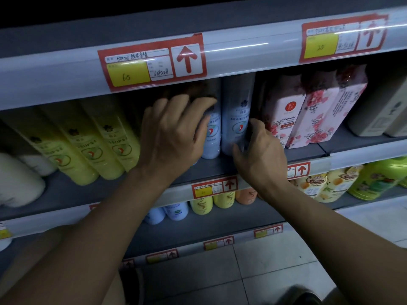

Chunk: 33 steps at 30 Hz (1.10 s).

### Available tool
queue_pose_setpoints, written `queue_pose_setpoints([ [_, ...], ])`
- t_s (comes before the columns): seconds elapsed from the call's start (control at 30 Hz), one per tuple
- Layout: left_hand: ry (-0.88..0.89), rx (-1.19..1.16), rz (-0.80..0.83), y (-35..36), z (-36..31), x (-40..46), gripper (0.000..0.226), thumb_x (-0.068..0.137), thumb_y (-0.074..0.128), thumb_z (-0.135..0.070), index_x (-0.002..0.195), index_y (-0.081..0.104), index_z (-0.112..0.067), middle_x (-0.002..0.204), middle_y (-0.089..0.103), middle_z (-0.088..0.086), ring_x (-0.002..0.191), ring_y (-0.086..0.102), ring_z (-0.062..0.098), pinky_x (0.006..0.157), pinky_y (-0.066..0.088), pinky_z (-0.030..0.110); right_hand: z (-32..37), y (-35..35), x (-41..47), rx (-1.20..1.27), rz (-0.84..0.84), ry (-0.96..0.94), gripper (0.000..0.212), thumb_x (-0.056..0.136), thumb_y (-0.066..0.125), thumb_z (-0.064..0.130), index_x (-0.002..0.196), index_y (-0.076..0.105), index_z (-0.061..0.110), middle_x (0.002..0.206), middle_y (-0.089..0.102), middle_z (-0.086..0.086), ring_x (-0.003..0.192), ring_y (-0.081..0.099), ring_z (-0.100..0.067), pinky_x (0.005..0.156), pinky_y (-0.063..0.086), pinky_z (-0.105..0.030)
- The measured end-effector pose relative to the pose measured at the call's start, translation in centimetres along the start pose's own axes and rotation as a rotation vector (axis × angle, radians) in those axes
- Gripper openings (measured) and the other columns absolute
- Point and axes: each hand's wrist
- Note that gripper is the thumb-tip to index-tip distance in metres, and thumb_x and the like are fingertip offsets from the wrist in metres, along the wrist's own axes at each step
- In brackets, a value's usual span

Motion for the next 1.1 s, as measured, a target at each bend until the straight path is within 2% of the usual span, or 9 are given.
queue_pose_setpoints([
  [0.1,0.091,-0.094,0.018,-0.2,-1.1,-0.1,0.018,0.093,0.068,-0.014,0.109,0.077,-0.015,0.109,0.072,0.006,0.093,0.056,0.032,0.074,0.039,0.045,0.1,-0.9,0.2,-0.067,-0.003,-0.019,0.036,0.092,0.065,0.03,0.123,0.056,0.015,0.113,0.07,-0.01,0.096,0.067,-0.034,0.072,0.051,-0.037],
  [0.23,0.159,-0.256,0.093,-0.9,-3.3,0.4,0.016,0.086,0.07,-0.006,0.101,0.076,-0.007,0.107,0.071,0.01,0.095,0.062,0.037,0.08,0.045,0.048,1.4,-1.9,1.3,-0.108,0.03,0.029,0.031,0.092,0.064,0.034,0.112,0.062,0.01,0.104,0.07,-0.017,0.093,0.068,-0.04,0.068,0.049,-0.037],
  [0.37,0.05,-0.401,0.156,-1.7,-5.3,-0.8,0.012,0.087,0.068,-0.004,0.098,0.073,-0.005,0.1,0.068,0.01,0.094,0.061,0.034,0.08,0.048,0.049,0.8,-3.2,0.3,-0.041,-0.031,0.159,0.029,0.085,0.063,0.032,0.106,0.063,0.011,0.101,0.072,-0.017,0.093,0.068,-0.041,0.066,0.041,-0.033],
  [0.5,-0.103,-0.527,0.281,-1.0,-7.2,-2.1,0.011,0.091,0.067,-0.01,0.102,0.069,-0.012,0.102,0.063,0.001,0.096,0.062,0.024,0.079,0.051,0.044,-0.4,-4.8,-1.2,-0.042,-0.023,0.09,0.014,0.087,0.062,0.028,0.086,0.058,0.015,0.089,0.071,-0.016,0.083,0.065,-0.039,0.062,0.038,-0.033],
  [0.6,-0.13,-0.563,0.418,0.4,-8.3,-2.8,0.015,0.092,0.068,-0.016,0.108,0.068,-0.017,0.107,0.062,-0.004,0.099,0.063,0.019,0.081,0.053,0.041,-2.1,-6.2,-0.5,-0.076,-0.046,0.079,0.016,0.088,0.06,0.029,0.093,0.07,0.017,0.091,0.074,-0.011,0.086,0.068,-0.036,0.066,0.052,-0.038],
  [0.7,-0.144,-0.582,0.471,1.8,-9.3,-2.6,0.018,0.093,0.069,-0.017,0.11,0.069,-0.017,0.107,0.063,-0.004,0.099,0.063,0.018,0.082,0.053,0.039,-4.1,-7.5,1.1,-0.059,-0.062,0.142,0.025,0.089,0.059,0.029,0.106,0.074,0.02,0.1,0.076,-0.007,0.094,0.069,-0.031,0.074,0.056,-0.036],
  [0.83,-0.144,-0.587,0.484,3.2,-10.7,-2.0,0.016,0.094,0.067,-0.018,0.11,0.068,-0.017,0.107,0.062,-0.004,0.098,0.062,0.016,0.08,0.053,0.038,-6.6,-8.6,2.8,-0.056,-0.127,0.213,0.019,0.09,0.057,0.033,0.095,0.072,0.022,0.095,0.075,-0.005,0.09,0.069,-0.031,0.072,0.055,-0.034],
  [0.97,-0.137,-0.568,0.495,4.3,-11.5,-2.0,0.016,0.095,0.066,-0.019,0.11,0.068,-0.017,0.106,0.061,-0.004,0.097,0.062,0.017,0.079,0.054,0.041,-8.1,-9.6,3.3,0.0,-0.191,0.248,0.019,0.089,0.055,0.029,0.096,0.072,0.022,0.092,0.074,-0.004,0.087,0.069,-0.03,0.076,0.059,-0.042],
  [1.1,-0.153,-0.559,0.479,4.7,-12.6,-1.7,0.015,0.096,0.065,-0.021,0.11,0.067,-0.017,0.106,0.061,-0.005,0.097,0.06,0.014,0.081,0.051,0.034,-9.8,-10.3,3.2,0.009,-0.206,0.227,0.017,0.089,0.056,0.027,0.093,0.072,0.022,0.086,0.074,-0.001,0.082,0.068,-0.027,0.073,0.059,-0.041],
])
Point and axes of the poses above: each hand's wrist, its own x-axis towards the middle knuckle, its own y-axis out of the palm, z = x × y
